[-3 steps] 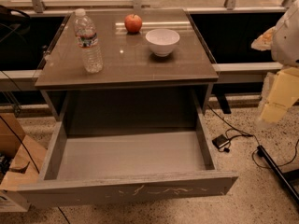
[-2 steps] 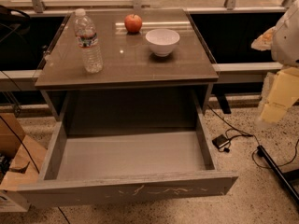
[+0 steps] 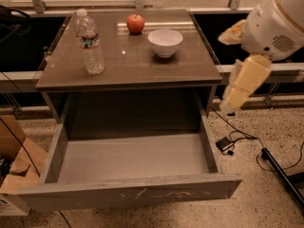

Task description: Place water bottle into top drawer

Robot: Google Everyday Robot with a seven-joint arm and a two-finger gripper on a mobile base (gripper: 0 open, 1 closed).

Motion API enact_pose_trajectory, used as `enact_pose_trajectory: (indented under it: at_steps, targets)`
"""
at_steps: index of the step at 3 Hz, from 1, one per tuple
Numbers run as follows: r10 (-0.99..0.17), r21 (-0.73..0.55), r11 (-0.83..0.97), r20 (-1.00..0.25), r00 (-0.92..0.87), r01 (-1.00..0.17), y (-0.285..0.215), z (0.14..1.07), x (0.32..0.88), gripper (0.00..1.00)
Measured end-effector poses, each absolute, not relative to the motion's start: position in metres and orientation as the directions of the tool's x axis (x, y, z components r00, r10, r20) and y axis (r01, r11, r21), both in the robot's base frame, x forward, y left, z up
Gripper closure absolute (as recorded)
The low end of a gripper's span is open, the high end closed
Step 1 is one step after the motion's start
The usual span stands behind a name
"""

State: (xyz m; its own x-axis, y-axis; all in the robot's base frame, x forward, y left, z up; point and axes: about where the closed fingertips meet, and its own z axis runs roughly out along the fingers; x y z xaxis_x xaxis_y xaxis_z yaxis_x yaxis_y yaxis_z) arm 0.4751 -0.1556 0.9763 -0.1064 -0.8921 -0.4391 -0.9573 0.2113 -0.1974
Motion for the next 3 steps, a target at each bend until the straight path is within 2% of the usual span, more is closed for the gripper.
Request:
enact_pose_trajectory:
  at_steps: [2, 3]
  targets:
    - [-0.809, -0.208, 0.075, -0.584, 0.062, -0.975, -0.069, 0.992, 0.51, 0.0]
    - [-0.806, -0.213, 0.067, -0.587, 0.073, -0.975, -0.067, 0.994, 0.513, 0.0]
